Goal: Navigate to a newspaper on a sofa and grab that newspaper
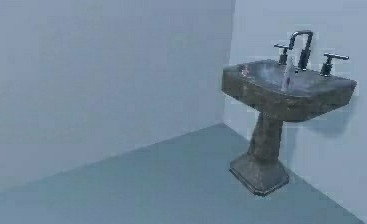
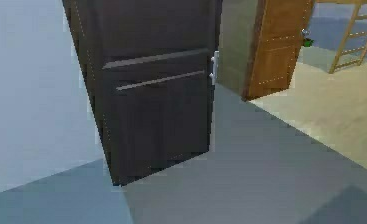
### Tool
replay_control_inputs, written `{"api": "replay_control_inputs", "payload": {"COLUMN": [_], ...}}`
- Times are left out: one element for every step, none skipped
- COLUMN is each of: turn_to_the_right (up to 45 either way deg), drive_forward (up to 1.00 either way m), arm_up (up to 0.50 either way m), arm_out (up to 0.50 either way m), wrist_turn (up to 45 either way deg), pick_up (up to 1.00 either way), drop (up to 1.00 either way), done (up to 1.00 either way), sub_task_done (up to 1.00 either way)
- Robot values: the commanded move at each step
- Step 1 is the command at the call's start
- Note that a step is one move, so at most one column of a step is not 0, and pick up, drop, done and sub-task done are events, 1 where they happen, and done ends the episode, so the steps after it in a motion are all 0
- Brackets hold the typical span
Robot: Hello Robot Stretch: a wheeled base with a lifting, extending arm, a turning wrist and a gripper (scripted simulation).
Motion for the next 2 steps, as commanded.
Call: {"api": "replay_control_inputs", "payload": {"turn_to_the_right": [42.0,0.0], "drive_forward": [0.00,0.30], "arm_up": [0.00,0.00], "arm_out": [0.00,0.00], "wrist_turn": [0.0,0.0], "pick_up": [0.00,0.00], "drop": [0.00,0.00], "done": [0.00,0.00], "sub_task_done": [0.00,0.00]}}
